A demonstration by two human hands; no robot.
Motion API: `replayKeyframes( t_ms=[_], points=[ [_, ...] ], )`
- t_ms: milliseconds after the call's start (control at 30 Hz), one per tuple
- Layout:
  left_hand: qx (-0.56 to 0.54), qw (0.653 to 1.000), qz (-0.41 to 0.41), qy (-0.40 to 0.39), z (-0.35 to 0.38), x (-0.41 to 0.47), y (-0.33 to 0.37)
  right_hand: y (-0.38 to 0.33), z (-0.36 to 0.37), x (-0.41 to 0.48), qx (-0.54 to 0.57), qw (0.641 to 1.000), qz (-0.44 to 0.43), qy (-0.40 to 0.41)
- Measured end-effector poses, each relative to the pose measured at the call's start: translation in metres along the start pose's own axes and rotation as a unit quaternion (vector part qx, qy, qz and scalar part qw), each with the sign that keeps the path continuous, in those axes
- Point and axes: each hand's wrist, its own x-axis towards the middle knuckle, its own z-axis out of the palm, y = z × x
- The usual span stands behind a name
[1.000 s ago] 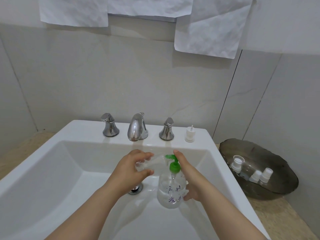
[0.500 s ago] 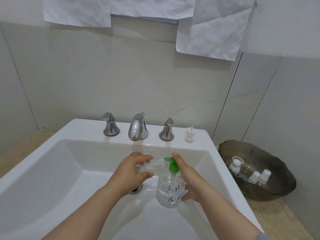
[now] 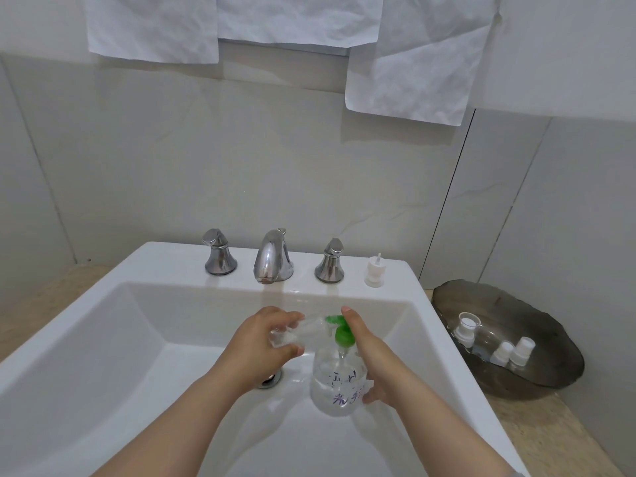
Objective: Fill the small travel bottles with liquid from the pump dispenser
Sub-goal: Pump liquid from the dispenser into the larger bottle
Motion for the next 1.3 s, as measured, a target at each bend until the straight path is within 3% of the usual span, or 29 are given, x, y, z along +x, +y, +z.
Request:
replayKeyframes(
  t_ms=[467, 1300],
  points=[
    [-0.022, 1.000, 0.013, 0.014, -0.002, 0.004, 0.002, -0.002, 0.000, 0.011, 0.013, 0.999, 0.027, -0.028],
    [0.014, 1.000, -0.008, -0.011, 0.001, -0.001, -0.001, -0.004, 0.001, -0.006, 0.006, 1.000, -0.016, 0.001]
  ],
)
